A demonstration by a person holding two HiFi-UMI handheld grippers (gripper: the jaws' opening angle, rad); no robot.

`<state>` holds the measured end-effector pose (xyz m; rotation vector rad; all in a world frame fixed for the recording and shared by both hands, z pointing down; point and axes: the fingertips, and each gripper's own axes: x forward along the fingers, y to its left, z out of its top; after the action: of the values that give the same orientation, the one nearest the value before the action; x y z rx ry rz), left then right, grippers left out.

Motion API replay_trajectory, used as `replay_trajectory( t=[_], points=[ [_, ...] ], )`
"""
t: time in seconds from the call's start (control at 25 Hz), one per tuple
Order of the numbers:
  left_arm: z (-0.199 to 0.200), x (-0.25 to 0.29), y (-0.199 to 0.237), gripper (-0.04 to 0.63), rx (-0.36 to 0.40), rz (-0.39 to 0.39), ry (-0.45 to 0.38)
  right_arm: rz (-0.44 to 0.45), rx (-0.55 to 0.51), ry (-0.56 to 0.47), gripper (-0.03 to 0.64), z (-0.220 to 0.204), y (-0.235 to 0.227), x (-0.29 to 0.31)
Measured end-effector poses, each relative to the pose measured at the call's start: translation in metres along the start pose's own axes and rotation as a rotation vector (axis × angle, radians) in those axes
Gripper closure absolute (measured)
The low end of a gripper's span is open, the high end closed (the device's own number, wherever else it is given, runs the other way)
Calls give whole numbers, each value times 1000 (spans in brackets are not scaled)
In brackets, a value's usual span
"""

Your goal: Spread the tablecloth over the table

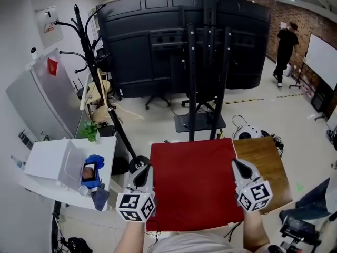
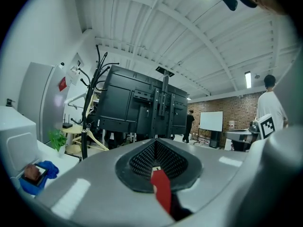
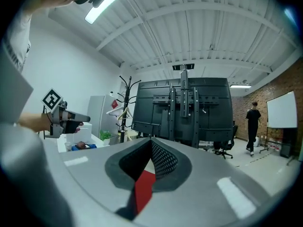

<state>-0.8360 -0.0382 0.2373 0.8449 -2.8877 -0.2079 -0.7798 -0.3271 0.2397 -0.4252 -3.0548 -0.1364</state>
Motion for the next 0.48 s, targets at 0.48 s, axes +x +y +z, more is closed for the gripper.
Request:
replay_trajectory(
  t=[0.48],
  points=[
    [-3,7,-2,589,-1,-12,3,-19,-21,10,612,0,-7,1]
  ],
)
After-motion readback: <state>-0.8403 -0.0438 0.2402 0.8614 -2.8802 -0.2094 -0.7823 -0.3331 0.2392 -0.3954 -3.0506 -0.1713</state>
